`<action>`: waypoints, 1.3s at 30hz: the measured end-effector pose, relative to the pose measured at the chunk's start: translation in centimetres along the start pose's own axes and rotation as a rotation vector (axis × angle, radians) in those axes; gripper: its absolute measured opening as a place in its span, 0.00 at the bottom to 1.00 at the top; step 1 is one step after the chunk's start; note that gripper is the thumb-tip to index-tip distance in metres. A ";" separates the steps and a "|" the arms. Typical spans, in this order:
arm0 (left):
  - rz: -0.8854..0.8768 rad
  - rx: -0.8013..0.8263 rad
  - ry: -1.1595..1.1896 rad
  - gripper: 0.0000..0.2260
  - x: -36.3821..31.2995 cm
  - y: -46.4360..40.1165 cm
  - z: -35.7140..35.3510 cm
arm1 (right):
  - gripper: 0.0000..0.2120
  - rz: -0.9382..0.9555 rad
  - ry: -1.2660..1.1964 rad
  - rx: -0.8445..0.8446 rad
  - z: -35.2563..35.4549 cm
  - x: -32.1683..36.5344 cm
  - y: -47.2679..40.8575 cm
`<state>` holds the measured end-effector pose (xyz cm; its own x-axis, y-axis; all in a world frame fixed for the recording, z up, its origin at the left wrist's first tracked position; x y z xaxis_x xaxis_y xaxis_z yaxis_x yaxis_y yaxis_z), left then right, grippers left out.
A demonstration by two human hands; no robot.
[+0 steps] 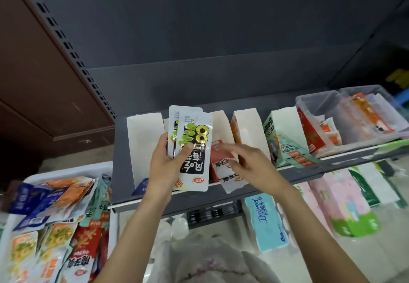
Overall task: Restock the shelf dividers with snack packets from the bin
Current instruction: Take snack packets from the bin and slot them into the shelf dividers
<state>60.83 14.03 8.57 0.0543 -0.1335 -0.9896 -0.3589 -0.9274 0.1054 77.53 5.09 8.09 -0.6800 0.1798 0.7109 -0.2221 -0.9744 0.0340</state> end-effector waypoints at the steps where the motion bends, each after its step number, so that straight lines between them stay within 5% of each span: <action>1: 0.003 0.009 -0.005 0.12 0.1 0.1 -0.7 | 0.27 0.050 -0.009 -0.116 1.5 1.5 0.4; 4: 0.033 0.006 0.029 0.12 0.7 0.3 -2.3 | 0.32 0.269 0.291 -0.251 1.6 5.5 1.5; 6: 0.081 0.010 0.068 0.12 1.1 0.5 -3.2 | 0.26 0.415 0.414 -0.289 0.6 6.1 2.1; 9: 0.165 0.067 0.187 0.08 1.5 0.9 -4.2 | 0.14 0.502 0.361 -0.383 1.3 5.7 3.0; 14: 0.104 0.100 0.170 0.11 0.6 1.0 -3.5 | 0.17 0.516 0.229 -0.367 3.0 4.9 3.7; 17: 0.065 0.031 0.183 0.12 0.1 0.7 -2.0 | 0.19 0.389 0.037 -0.444 5.6 3.6 3.9; 20: 0.027 -0.014 0.163 0.12 -0.5 0.6 -0.6 | 0.09 0.066 -0.285 -0.589 8.5 1.5 4.2; 24: -0.012 -0.049 0.136 0.11 -1.1 0.7 -0.1 | 0.07 -0.202 -0.744 -0.474 7.4 -0.9 3.3; 34: -0.033 -0.064 0.115 0.15 -1.8 1.2 0.2 | 0.11 -0.321 -0.889 -0.273 4.3 0.0 2.2; 39: -0.217 0.121 -0.211 0.07 -3.8 1.1 -1.2 | 0.10 -0.291 -0.873 -0.188 3.4 2.0 1.2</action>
<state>61.36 13.08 12.57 -0.0482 0.1497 -0.9876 -0.4685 -0.8766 -0.1100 78.30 3.87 11.93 0.1680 0.1737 0.9703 -0.4620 -0.8557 0.2332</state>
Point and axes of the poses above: each hand's wrist, its own y-axis away from the middle knuckle, its own z-axis out of the back of the hand, x = y × z, the point moved 9 cm from there along -y, towards the middle knuckle, and after that the axes turned 7 degrees about -z, right-handed, at the moved point
